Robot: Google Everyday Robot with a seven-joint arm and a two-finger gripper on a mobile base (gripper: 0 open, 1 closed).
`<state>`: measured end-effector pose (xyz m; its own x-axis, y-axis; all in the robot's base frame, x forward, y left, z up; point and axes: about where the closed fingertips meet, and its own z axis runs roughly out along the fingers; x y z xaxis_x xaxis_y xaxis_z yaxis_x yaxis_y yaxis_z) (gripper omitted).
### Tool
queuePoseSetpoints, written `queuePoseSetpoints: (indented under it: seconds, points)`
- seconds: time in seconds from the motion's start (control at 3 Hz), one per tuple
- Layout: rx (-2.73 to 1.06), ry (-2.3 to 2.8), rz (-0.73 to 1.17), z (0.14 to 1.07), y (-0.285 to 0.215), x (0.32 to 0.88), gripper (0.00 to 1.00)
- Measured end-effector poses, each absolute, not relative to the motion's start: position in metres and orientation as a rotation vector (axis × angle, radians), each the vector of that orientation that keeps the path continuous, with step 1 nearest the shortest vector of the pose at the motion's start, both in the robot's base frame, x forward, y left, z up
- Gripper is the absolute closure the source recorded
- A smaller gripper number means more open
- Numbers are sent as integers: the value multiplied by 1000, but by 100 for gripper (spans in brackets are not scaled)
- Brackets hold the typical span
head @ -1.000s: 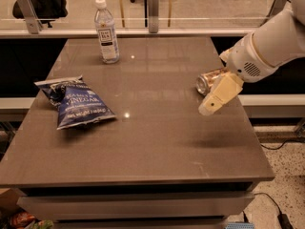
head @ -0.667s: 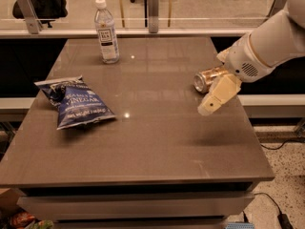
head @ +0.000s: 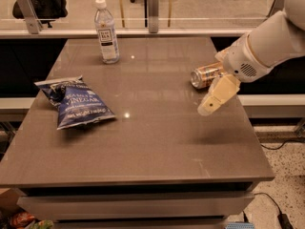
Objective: Knock orange can over
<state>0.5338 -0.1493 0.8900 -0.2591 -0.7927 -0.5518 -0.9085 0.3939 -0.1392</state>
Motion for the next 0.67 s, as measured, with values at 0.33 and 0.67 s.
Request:
queuePoseSetpoints:
  seconds: [0.33, 0.67]
  points:
    - [-1483, 2096, 261, 887, -148, 538, 0]
    - [-1514, 2081, 241, 884, -146, 545, 0]
